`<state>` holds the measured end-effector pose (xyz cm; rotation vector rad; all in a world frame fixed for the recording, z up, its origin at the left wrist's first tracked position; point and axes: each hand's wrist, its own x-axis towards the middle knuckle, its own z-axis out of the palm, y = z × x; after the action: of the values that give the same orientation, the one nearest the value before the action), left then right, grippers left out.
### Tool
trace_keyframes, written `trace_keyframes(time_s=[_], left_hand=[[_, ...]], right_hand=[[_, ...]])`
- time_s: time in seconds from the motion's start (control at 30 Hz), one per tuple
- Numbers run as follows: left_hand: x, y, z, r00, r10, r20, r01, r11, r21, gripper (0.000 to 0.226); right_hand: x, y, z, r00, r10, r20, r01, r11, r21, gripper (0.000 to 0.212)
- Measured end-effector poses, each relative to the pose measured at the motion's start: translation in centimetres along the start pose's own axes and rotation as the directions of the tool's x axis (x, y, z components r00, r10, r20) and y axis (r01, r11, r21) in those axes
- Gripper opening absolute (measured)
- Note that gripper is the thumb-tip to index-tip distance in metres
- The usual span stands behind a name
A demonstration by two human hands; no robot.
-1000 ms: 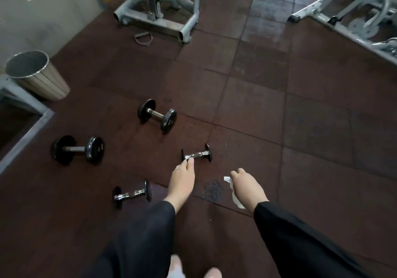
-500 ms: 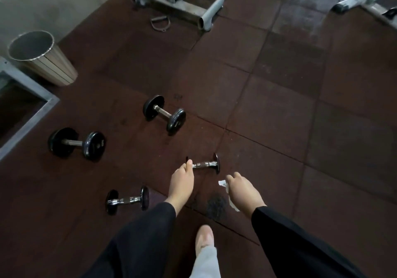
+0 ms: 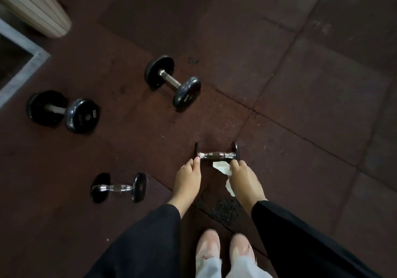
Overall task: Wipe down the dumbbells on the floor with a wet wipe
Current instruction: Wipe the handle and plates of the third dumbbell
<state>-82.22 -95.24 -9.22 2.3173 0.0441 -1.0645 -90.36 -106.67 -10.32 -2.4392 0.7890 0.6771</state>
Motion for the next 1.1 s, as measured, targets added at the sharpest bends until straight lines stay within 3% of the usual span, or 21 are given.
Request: trace_keyframes(time_s=[0.13, 0.37, 0.47, 0.6, 0.67, 0.77, 0.93, 1.1], left_hand=[[5.7, -4.0, 4.0, 1.000, -0.008, -0.006, 0.007, 1.000, -0.022, 0.053], [16.1, -9.0, 9.8, 0.978, 0.147, -0.151, -0.177, 0.962, -0.207, 0.056], [19.4, -10.8, 11.6, 0.944, 0.200, -0.263, -0.276, 0.915, -0.294, 0.055], [21.6, -12.0, 13.6, 0.921, 0.243, -0.304, -0.355, 0.845, -0.401, 0.051], [22.1, -12.0, 14.2, 0.909, 0.253, -0.330, -0.389, 0.798, -0.461, 0.049], [22.3, -12.1, 14.4, 0.902, 0.257, -0.346, -0.412, 0.751, -0.516, 0.047], [22.8, -12.3, 14.6, 0.902, 0.256, -0.347, -0.422, 0.691, -0.588, 0.043], [22.8, -12.1, 14.6, 0.892, 0.265, -0.365, -0.444, 0.659, -0.607, 0.042]], right_hand=[[4.4, 0.9, 5.9, 0.999, -0.051, -0.016, 0.052, 0.998, 0.041, 0.019], [14.3, 2.0, 15.3, 0.950, -0.122, -0.287, 0.194, 0.952, 0.238, 0.022], [17.5, 2.4, 18.6, 0.875, -0.244, -0.418, 0.321, 0.939, 0.126, 0.028], [19.4, 2.9, 21.4, 0.734, -0.367, -0.572, 0.409, 0.911, -0.059, 0.007], [19.8, 2.9, 21.5, 0.696, -0.412, -0.588, 0.432, 0.894, -0.116, 0.006], [20.1, 2.8, 20.9, 0.699, -0.460, -0.548, 0.473, 0.872, -0.129, 0.012], [20.7, 3.2, 20.7, 0.656, -0.578, -0.485, 0.567, 0.802, -0.187, 0.034], [21.4, 3.5, 21.1, 0.638, -0.558, -0.531, 0.520, 0.821, -0.238, 0.034]])
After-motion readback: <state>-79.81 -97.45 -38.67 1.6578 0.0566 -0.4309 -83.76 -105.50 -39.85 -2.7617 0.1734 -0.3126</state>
